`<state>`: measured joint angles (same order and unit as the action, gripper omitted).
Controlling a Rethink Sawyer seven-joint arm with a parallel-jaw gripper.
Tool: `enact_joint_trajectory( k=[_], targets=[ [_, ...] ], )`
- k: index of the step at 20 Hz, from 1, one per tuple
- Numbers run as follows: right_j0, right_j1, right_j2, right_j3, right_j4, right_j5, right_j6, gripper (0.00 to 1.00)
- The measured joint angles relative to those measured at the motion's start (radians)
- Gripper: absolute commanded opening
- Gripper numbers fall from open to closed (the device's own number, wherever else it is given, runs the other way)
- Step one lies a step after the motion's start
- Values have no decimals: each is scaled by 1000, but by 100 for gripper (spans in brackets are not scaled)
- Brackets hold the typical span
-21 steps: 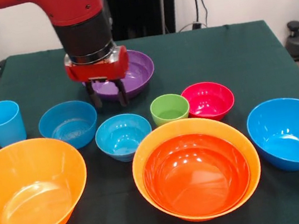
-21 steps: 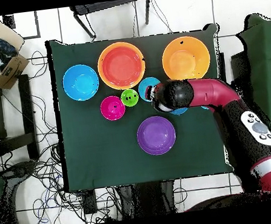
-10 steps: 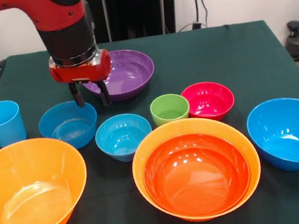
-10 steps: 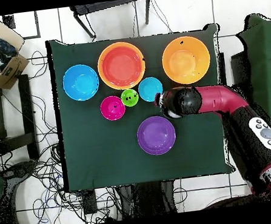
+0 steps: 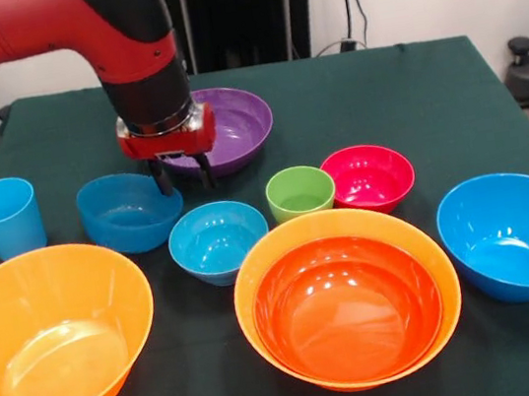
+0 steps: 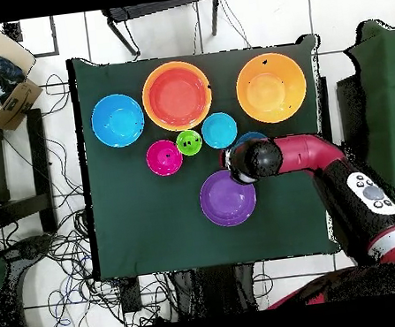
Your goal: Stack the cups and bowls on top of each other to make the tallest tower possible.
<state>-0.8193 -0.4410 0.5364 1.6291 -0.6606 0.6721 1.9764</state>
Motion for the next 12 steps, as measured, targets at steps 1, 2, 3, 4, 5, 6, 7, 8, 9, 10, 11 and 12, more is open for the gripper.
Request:
enact_joint_trajectory(
  k=[1, 2, 3, 4, 5, 6, 7, 8, 9, 10, 11, 12],
  targets=[
    [-1, 9, 3, 0, -10, -5, 0, 100],
    [-1, 10, 3, 0, -12, -6, 0, 100],
    [-2, 21, 7, 0, -21, -12, 0, 100],
    [-3, 30, 11, 0, -31, -19, 0, 100],
    [-3, 33, 12, 0, -33, -20, 0, 100],
    [-4, 38, 15, 0, -39, -23, 0, 100],
    [-4, 44, 19, 0, -45, -28, 0, 100],
    [-4, 48, 22, 0, -49, -30, 0, 100],
    [-4, 53, 24, 0, -53, -32, 0, 100],
    [-4, 56, 26, 0, -57, -33, 0, 100],
    [-4, 57, 28, 1, -60, -33, 0, 100],
    [-4, 56, 29, 2, -62, -33, 0, 100]
  ],
)
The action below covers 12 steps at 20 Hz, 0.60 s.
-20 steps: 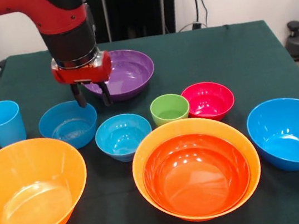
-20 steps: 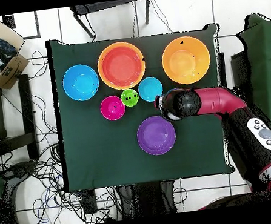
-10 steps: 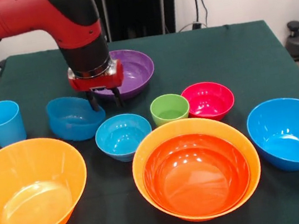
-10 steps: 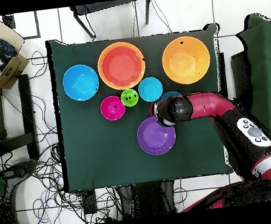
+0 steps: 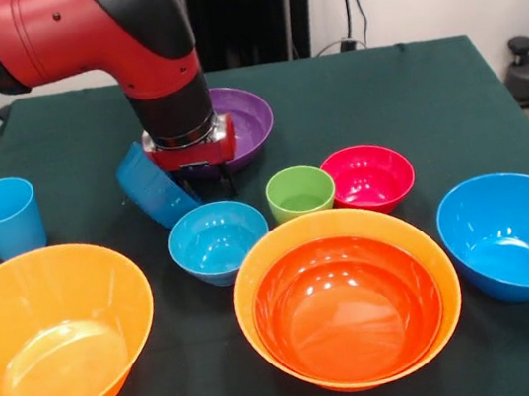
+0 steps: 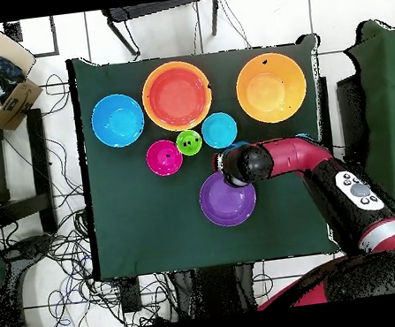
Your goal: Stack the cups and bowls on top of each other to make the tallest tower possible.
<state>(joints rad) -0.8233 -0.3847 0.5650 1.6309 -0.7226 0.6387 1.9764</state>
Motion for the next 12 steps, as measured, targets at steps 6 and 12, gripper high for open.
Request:
enact_joint_trajectory(
  k=[6, 12],
  targets=[
    [0, -31, 5, 18, 0, 0, 0, 100],
    [-6, -122, 29, 61, 8, 0, 0, 100]
  ],
)
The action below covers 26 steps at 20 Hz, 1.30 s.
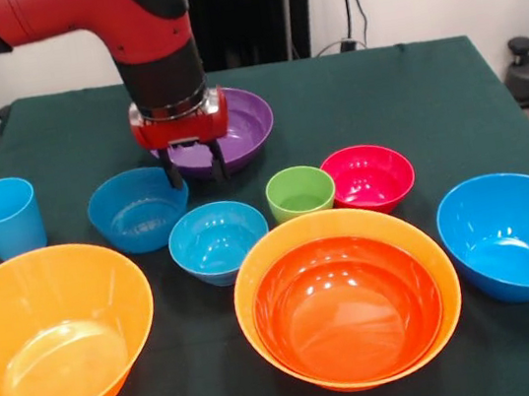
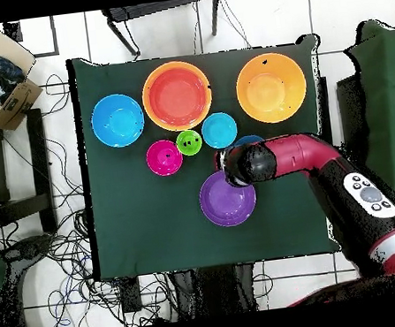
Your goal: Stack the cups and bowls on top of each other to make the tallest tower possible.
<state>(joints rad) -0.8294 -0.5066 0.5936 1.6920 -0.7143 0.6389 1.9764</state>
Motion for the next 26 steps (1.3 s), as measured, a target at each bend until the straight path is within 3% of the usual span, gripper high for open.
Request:
enact_joint_trajectory(
  k=[9, 26],
  targets=[
    [-10, -68, 29, 16, 6, 0, 0, 100],
    [-5, -13, 32, 16, -3, 0, 0, 100]
  ],
)
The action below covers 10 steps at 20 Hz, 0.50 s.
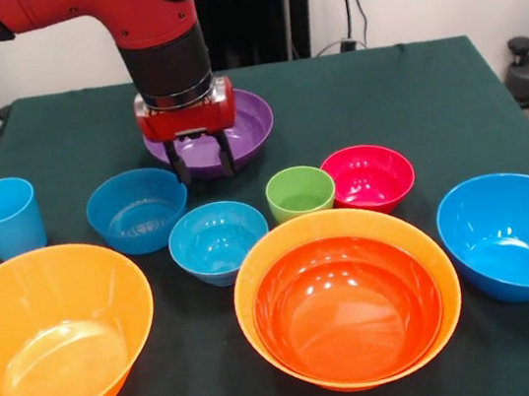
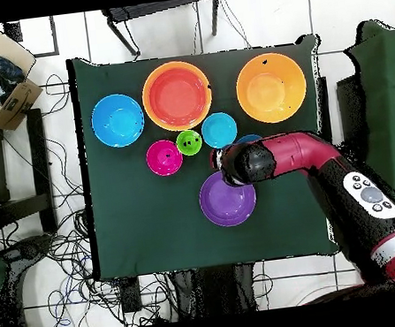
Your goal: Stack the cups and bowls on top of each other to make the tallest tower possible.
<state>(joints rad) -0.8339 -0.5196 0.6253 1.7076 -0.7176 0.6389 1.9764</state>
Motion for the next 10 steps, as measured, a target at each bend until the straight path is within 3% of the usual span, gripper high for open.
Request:
enact_joint_trajectory(
  k=[10],
  targets=[
    [26, -55, 0, 0, -21, 9, 0, 100]
  ],
)
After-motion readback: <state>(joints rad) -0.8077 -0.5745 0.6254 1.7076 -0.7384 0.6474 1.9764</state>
